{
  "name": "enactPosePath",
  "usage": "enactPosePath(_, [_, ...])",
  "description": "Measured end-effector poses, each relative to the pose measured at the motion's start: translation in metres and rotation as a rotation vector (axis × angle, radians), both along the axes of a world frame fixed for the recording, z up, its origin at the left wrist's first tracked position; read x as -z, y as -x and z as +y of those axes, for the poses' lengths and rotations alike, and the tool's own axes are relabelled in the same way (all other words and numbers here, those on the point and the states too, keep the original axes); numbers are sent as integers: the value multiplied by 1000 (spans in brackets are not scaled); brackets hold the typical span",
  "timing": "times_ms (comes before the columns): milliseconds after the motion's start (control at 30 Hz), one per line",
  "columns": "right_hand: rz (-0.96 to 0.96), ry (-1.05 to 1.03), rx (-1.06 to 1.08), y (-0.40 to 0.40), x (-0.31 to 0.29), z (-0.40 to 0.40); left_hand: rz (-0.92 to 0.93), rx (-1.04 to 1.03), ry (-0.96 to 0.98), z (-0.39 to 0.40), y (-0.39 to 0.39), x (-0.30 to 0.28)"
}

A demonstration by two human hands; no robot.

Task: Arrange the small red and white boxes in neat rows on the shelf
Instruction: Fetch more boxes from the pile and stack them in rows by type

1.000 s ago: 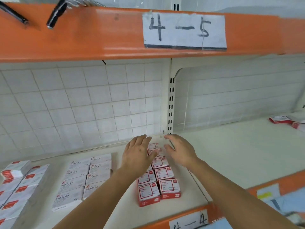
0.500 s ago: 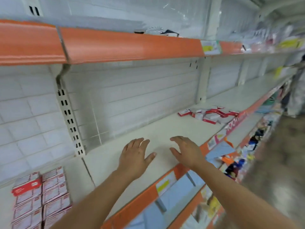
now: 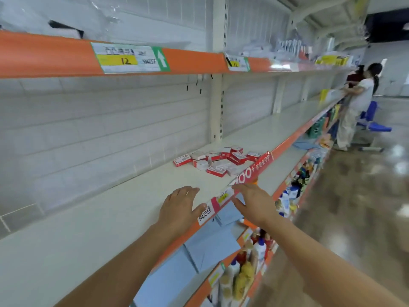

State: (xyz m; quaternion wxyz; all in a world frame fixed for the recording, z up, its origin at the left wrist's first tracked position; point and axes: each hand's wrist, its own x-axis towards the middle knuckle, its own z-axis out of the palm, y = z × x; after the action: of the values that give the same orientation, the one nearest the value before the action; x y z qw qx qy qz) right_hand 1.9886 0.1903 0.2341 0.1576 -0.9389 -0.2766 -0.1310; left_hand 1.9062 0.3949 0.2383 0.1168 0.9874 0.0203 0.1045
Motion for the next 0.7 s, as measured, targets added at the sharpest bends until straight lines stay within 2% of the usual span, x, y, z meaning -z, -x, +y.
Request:
enactPosePath(233, [-11, -8, 3, -73, 3, -2, -21, 42, 38, -12, -92, 5])
enactPosePath(433, [8, 73, -12, -133, 0, 19, 40, 98, 6, -7, -155, 11])
enactPosePath(700, [84, 126, -117, -191, 3, 44, 79, 115, -26, -9, -203, 19])
